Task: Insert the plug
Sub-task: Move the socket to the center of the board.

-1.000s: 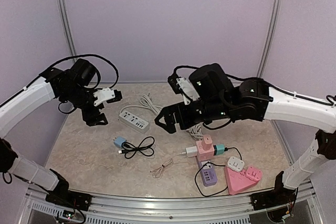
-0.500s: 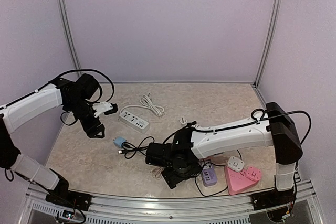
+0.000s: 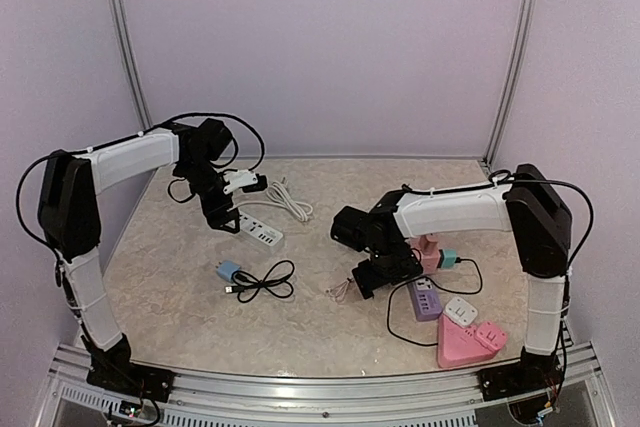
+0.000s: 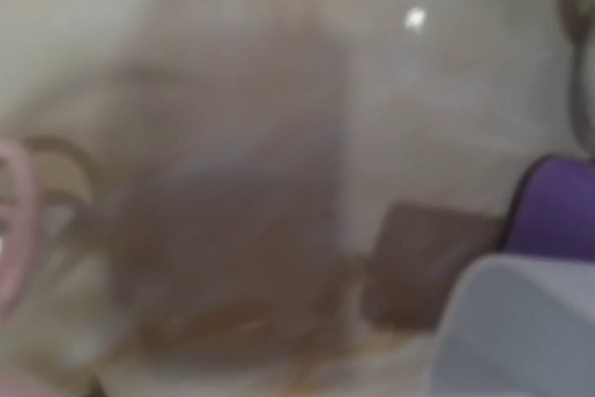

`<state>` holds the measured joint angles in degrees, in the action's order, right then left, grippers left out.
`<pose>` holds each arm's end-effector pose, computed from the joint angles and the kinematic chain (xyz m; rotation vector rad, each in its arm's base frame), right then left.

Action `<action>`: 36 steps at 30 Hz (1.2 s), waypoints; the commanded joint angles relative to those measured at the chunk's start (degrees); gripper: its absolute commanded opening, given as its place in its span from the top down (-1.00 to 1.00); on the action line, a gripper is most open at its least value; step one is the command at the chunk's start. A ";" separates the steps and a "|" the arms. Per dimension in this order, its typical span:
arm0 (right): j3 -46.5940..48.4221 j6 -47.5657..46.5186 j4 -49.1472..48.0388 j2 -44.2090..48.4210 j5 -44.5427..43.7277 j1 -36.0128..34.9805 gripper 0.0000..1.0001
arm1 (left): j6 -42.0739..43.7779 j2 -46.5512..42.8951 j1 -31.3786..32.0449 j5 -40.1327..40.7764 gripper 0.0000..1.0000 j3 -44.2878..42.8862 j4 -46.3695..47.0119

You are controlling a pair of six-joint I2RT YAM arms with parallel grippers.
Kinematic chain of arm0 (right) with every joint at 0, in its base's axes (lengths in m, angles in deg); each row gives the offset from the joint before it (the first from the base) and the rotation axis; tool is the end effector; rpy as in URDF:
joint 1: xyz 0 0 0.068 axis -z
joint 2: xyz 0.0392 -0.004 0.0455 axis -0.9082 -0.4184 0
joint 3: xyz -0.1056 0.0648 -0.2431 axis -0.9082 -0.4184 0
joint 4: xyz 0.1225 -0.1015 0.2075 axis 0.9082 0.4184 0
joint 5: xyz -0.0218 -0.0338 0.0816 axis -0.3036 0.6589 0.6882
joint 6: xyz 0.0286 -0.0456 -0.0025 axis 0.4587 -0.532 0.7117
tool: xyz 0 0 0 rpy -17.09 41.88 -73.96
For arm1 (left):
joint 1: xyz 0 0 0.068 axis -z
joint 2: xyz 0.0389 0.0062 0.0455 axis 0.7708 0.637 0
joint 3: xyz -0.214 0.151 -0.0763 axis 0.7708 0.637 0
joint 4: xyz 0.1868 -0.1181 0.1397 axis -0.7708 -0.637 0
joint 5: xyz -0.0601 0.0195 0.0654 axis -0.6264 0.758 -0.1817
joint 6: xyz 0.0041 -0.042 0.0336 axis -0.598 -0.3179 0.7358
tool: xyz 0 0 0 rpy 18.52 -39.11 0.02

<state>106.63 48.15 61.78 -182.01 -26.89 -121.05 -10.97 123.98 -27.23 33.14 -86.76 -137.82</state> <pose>0.2146 0.2983 0.1581 -0.3650 2.9075 -0.2793 0.3462 -0.1540 0.2446 1.5614 2.3830 -0.1435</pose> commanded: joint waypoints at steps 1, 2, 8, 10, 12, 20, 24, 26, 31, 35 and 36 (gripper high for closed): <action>2.68 -7.93 0.43 0.19 -3.26 1.21 -0.86 | 16.82 2.86 1.17 -3.92 -0.67 -2.44 2.64; 3.29 -8.35 0.97 -0.04 -3.08 1.13 -0.90 | 21.38 3.19 1.49 -3.48 -0.68 -1.86 3.81; 2.66 -7.77 1.02 2.43 -2.01 -0.39 -0.99 | 41.13 6.56 2.16 -0.62 -0.72 -1.63 7.89; 2.81 -7.42 0.52 3.15 -1.25 -1.08 -0.99 | 41.81 9.23 2.79 1.60 -0.71 -4.42 7.44; 4.05 -6.84 0.87 3.43 -1.30 -2.04 -0.99 | 42.06 12.83 3.28 3.97 -0.69 -6.95 6.41; 9.11 -5.69 5.40 2.54 -4.31 -6.66 -0.99 | 39.69 19.25 5.10 7.78 -0.59 -8.55 8.07; 10.81 -4.04 8.46 1.96 -6.55 -8.56 -0.99 | 35.53 19.14 8.17 9.01 -0.11 -3.60 2.83; 10.83 -2.23 8.94 2.72 -6.80 -8.83 -0.99 | 29.80 16.98 10.25 10.96 0.29 1.89 5.66; 9.56 3.02 8.13 7.62 -8.70 -9.14 -0.99 | 11.26 12.28 15.24 9.03 0.67 13.71 9.09; 6.21 4.90 3.34 13.22 -9.13 -9.33 -0.99 | 1.53 9.80 18.28 7.25 0.49 19.69 13.34; 5.32 5.02 2.00 14.50 -8.90 -9.38 -0.99 | 0.59 9.29 18.96 8.06 0.42 20.48 14.53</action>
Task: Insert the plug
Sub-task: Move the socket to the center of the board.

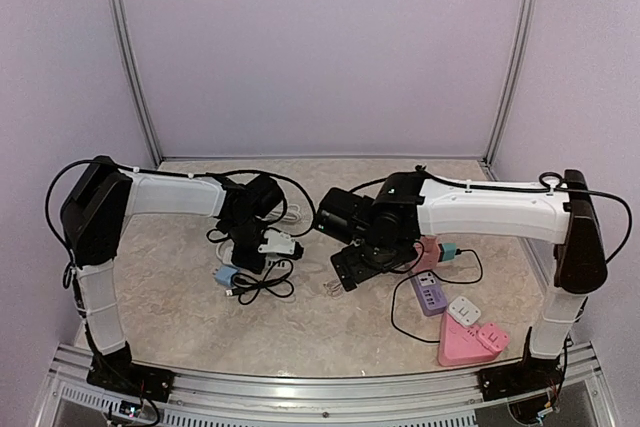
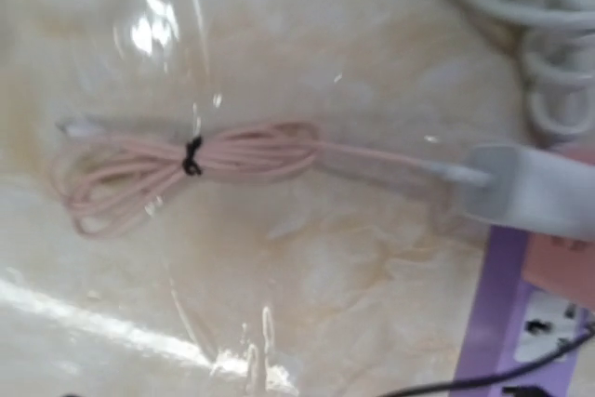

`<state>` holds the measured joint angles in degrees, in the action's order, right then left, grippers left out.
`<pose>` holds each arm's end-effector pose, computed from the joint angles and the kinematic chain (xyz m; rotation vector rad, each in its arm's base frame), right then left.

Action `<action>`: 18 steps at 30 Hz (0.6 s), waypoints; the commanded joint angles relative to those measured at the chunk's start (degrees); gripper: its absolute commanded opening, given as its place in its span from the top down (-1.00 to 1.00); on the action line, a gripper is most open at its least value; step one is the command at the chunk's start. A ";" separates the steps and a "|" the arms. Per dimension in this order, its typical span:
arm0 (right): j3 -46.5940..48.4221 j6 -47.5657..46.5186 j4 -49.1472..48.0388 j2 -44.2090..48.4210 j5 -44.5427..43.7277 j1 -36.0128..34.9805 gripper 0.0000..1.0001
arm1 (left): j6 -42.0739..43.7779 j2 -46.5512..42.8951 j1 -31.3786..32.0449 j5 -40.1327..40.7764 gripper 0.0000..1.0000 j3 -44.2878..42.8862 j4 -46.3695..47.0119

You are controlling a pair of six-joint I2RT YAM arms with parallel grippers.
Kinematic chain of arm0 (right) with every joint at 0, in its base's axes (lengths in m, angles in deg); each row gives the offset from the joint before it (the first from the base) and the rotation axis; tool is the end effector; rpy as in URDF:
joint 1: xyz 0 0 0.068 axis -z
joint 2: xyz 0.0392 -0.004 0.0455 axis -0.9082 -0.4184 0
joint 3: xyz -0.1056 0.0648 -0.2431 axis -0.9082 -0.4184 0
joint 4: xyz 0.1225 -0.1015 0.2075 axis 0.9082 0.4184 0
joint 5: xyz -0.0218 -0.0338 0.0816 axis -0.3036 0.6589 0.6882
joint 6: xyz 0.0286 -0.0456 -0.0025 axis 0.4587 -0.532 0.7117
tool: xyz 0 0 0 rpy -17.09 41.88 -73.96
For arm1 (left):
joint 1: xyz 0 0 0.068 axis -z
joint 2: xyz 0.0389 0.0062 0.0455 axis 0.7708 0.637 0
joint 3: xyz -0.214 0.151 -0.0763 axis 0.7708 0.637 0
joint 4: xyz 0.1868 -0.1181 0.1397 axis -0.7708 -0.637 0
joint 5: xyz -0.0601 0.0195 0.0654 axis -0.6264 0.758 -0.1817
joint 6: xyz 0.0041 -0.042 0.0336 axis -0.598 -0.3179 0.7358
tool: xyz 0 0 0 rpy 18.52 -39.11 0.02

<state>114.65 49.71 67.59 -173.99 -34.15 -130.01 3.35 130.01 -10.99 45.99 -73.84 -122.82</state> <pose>0.1690 0.3256 0.2431 -0.4643 2.6780 -0.1409 0.2944 -0.2385 0.1521 2.1832 1.9852 0.1566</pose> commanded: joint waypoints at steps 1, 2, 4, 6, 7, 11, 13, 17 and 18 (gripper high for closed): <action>-3.30 3.66 -4.78 7.42 -1.24 -0.47 -0.99 | -14.02 2.99 3.08 -3.49 0.29 7.98 0.30; -3.74 3.95 -5.20 8.22 -1.01 -0.57 -0.99 | -13.84 2.57 3.11 -3.28 0.06 7.90 0.41; -4.26 4.73 -5.22 9.32 -1.09 -1.08 -0.99 | -12.58 1.26 3.09 -3.71 -0.25 6.99 -0.81; -4.66 5.54 -4.77 10.22 -1.52 -2.14 -0.99 | -9.98 -0.65 3.04 -4.06 -0.36 5.85 -3.43; -4.97 5.93 -4.82 10.62 -1.54 -2.54 -0.99 | -8.60 -2.59 2.97 -5.68 -0.38 5.43 -4.84; -6.88 6.72 -6.94 12.29 -0.97 -3.81 -0.99 | -6.29 -9.20 2.07 -5.64 -0.42 4.11 -9.58; -7.60 6.59 -8.37 13.03 -0.87 -4.26 -0.99 | -5.36 -11.93 0.46 -6.69 -0.43 4.13 -12.39; -8.86 5.68 -11.99 15.54 -1.16 -4.39 -0.99 | -0.82 -17.75 -3.80 -10.48 -0.44 7.69 -16.20; -9.30 5.40 -13.24 16.36 -1.20 -4.34 -0.99 | 0.12 -19.55 -4.84 -10.96 -0.43 9.17 -16.11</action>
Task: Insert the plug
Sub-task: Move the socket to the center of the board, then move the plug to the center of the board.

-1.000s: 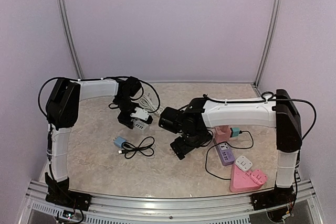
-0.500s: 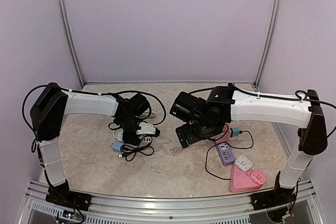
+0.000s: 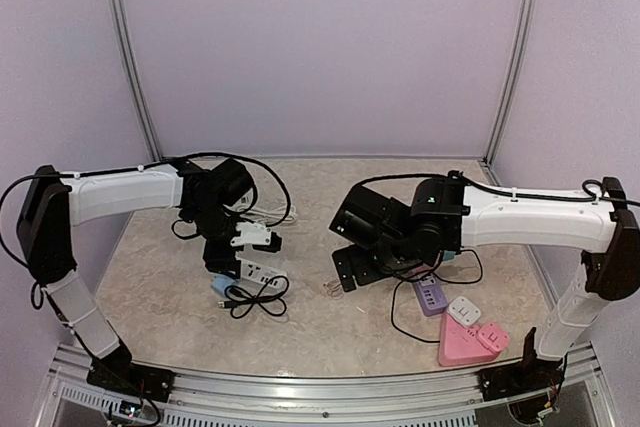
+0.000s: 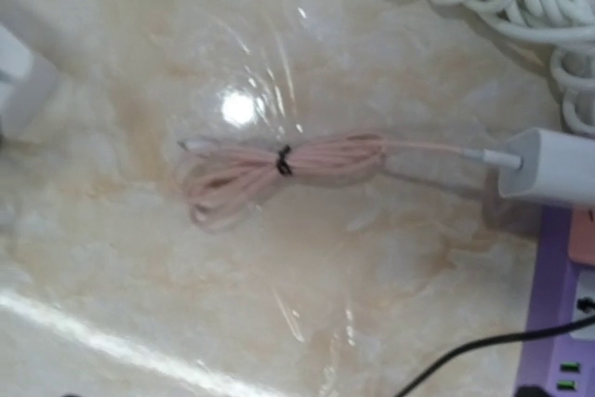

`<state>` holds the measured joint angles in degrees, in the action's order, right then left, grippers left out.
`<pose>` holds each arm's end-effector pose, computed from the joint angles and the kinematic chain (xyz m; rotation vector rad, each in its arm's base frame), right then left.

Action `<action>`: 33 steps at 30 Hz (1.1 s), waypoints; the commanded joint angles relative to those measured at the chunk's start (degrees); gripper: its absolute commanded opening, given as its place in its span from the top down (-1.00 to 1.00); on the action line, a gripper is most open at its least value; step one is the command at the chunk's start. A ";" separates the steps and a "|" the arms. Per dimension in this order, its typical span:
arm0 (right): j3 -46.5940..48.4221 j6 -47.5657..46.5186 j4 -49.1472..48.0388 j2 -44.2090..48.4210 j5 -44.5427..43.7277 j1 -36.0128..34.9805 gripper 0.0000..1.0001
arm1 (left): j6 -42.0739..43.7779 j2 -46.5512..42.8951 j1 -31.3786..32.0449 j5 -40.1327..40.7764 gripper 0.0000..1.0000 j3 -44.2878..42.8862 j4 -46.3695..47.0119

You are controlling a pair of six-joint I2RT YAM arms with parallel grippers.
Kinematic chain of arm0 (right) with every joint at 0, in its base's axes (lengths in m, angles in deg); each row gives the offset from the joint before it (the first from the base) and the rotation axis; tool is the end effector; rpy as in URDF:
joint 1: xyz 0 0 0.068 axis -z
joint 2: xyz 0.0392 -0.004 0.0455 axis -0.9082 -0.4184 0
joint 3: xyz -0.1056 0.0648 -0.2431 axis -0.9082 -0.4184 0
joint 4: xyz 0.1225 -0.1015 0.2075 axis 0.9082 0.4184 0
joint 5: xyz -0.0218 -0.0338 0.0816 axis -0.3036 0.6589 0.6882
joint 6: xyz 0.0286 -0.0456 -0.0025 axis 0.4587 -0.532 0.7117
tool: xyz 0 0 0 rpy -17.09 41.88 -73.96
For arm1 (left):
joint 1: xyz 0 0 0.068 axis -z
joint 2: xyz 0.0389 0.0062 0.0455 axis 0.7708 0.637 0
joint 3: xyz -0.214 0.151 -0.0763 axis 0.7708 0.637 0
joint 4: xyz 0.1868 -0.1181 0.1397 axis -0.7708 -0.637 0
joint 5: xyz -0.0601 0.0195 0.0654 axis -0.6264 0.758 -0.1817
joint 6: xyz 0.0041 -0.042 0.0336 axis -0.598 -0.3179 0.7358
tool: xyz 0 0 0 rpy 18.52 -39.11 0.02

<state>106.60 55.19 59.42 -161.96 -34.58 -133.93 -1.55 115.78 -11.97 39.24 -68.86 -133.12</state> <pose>0.1349 0.3065 0.2774 -0.3507 2.5752 0.1458 0.2549 -0.2042 0.2085 2.0942 2.0863 -0.0288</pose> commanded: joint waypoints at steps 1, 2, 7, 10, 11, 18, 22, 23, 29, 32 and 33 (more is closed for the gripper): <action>-1.80 -0.53 -6.58 5.15 -0.73 -0.52 -0.99 | 6.27 -6.57 -4.62 -4.67 -0.40 5.94 -5.51; -2.66 -1.05 -8.37 6.06 -0.37 -0.52 -0.99 | 7.63 -7.32 -5.26 -4.73 -0.36 8.83 -4.60; -7.38 -3.06 -18.56 10.72 1.72 -0.75 -0.99 | 14.40 -8.80 -5.59 1.61 0.01 19.00 4.01; -9.50 -2.42 -20.61 12.82 1.37 -0.76 -0.99 | 17.07 -9.77 -5.59 2.10 -0.02 22.05 9.32; -10.10 -1.99 -20.94 13.37 1.37 -0.81 -0.99 | 17.17 -10.10 -5.59 2.08 -0.06 22.49 11.09; -12.80 -0.66 -22.89 14.31 2.82 -0.78 -0.99 | 18.12 -9.72 -5.74 2.09 -0.14 21.17 13.07; -11.73 -1.66 -22.65 13.29 3.10 -0.82 -0.99 | 19.30 -8.84 -6.60 4.37 -0.13 18.21 11.52; -11.29 -1.86 -22.27 12.94 3.06 -0.78 -0.99 | 19.63 -8.68 -6.89 4.16 -0.13 16.69 10.65; -10.64 -2.38 -21.39 11.72 2.86 -0.82 -0.99 | 20.82 -6.54 -5.67 2.70 -0.11 13.26 10.05; -10.23 -1.61 -19.88 11.53 2.61 -0.81 -0.99 | 20.00 -3.81 -2.43 3.86 -0.02 14.05 9.29; -10.04 -1.27 -18.98 11.53 2.43 -0.78 -0.99 | 20.18 -3.27 -1.53 4.22 0.01 14.70 8.88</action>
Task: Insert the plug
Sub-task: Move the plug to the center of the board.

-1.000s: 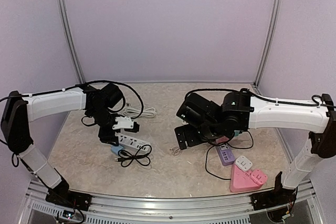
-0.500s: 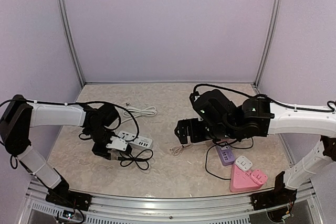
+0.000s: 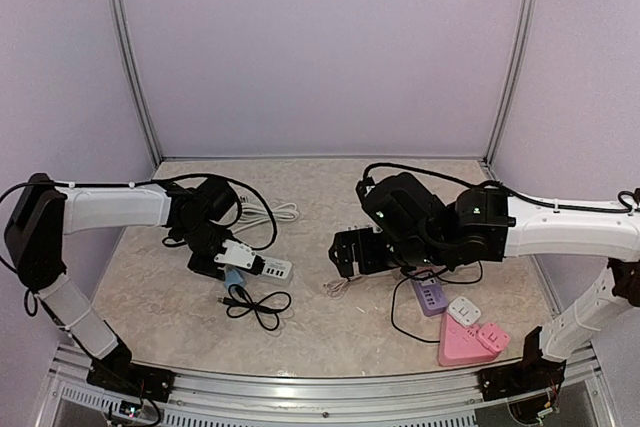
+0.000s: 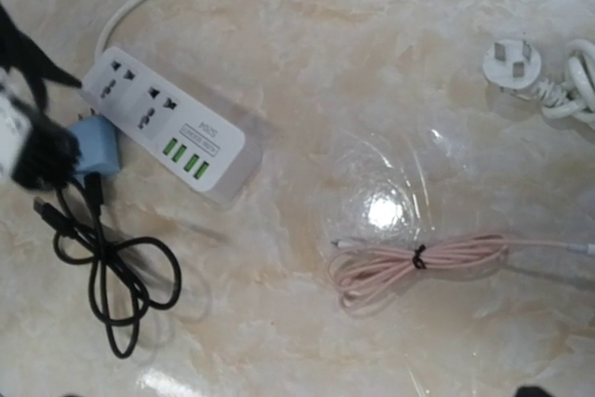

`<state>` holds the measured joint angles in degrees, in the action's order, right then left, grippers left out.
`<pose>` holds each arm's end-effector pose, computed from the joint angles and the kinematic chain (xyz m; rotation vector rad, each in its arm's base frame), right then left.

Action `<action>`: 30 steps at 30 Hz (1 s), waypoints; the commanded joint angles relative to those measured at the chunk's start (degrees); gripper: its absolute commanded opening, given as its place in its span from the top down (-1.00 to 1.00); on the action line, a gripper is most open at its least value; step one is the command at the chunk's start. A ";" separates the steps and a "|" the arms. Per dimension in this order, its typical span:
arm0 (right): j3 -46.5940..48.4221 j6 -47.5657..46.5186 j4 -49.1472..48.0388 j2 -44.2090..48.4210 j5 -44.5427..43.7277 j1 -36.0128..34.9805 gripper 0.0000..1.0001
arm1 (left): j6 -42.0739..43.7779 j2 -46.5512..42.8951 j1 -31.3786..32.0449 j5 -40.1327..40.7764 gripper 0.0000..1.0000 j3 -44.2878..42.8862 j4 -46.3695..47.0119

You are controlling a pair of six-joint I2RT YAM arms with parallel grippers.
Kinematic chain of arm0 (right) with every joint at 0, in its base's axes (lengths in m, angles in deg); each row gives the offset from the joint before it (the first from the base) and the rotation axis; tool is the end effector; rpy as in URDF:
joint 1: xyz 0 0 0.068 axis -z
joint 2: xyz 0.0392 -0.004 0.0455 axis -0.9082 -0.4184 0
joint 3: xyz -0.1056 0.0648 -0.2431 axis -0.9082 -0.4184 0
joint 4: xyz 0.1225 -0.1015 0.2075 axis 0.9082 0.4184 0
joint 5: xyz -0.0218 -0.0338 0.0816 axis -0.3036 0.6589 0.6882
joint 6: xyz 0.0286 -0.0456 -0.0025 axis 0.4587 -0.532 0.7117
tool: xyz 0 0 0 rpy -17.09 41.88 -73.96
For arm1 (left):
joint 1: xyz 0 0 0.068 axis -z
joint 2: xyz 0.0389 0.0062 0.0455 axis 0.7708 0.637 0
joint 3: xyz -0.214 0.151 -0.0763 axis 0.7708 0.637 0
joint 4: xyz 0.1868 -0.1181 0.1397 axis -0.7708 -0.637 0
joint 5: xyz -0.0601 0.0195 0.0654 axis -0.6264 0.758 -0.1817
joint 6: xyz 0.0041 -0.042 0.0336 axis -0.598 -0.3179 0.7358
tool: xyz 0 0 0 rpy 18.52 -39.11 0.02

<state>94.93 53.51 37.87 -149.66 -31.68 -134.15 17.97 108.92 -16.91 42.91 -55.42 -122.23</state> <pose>0.1244 0.2874 0.3007 -0.2833 2.3706 0.5844 0.2464 -0.1621 0.1856 2.2929 1.7782 0.1530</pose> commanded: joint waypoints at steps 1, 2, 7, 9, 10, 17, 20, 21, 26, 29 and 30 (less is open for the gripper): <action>1.55 0.79 3.26 -0.61 -0.64 -0.55 -0.99 | 1.10 4.02 3.96 0.66 0.04 1.87 -2.54; 1.23 1.07 3.79 -0.30 -0.72 -0.64 -0.99 | 1.61 4.01 4.30 0.37 0.06 2.47 -3.16; -1.49 2.29 2.94 1.61 -0.94 -0.69 -0.99 | 3.53 1.96 4.40 -3.63 0.08 3.26 -3.14; -2.06 2.35 2.54 2.06 -0.93 -0.66 -0.99 | 3.34 3.01 4.81 -3.06 0.06 2.79 -2.40; -2.11 2.36 2.35 2.14 -0.89 -0.64 -0.99 | 2.79 4.11 5.07 -2.39 0.06 2.34 -1.96; -2.46 2.46 2.43 1.95 0.10 -0.84 -0.99 | -2.94 9.00 6.62 -4.93 0.16 1.09 -5.02; -2.60 2.52 2.32 1.95 0.27 -1.11 -0.99 | -5.33 6.08 8.02 -8.63 0.15 6.14 -5.87; -2.61 2.44 2.22 1.95 0.42 -1.08 -0.99 | -6.38 4.88 8.38 -9.66 0.14 7.68 -5.57; -2.43 1.40 1.12 1.30 0.55 -1.12 -0.99 | -13.76 -2.60 9.54 -11.42 -0.04 10.20 -4.17; -1.67 0.93 0.93 0.33 0.99 -1.09 -0.99 | -15.78 -5.27 9.46 -11.48 -0.13 8.24 -4.67; -1.39 0.90 1.11 -0.02 1.16 -1.12 -0.99 | -15.77 -5.37 9.46 -11.66 -0.16 7.35 -5.25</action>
<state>93.12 55.30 39.22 -148.85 -31.24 -134.65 6.91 106.21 -7.60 34.25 -46.35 -124.24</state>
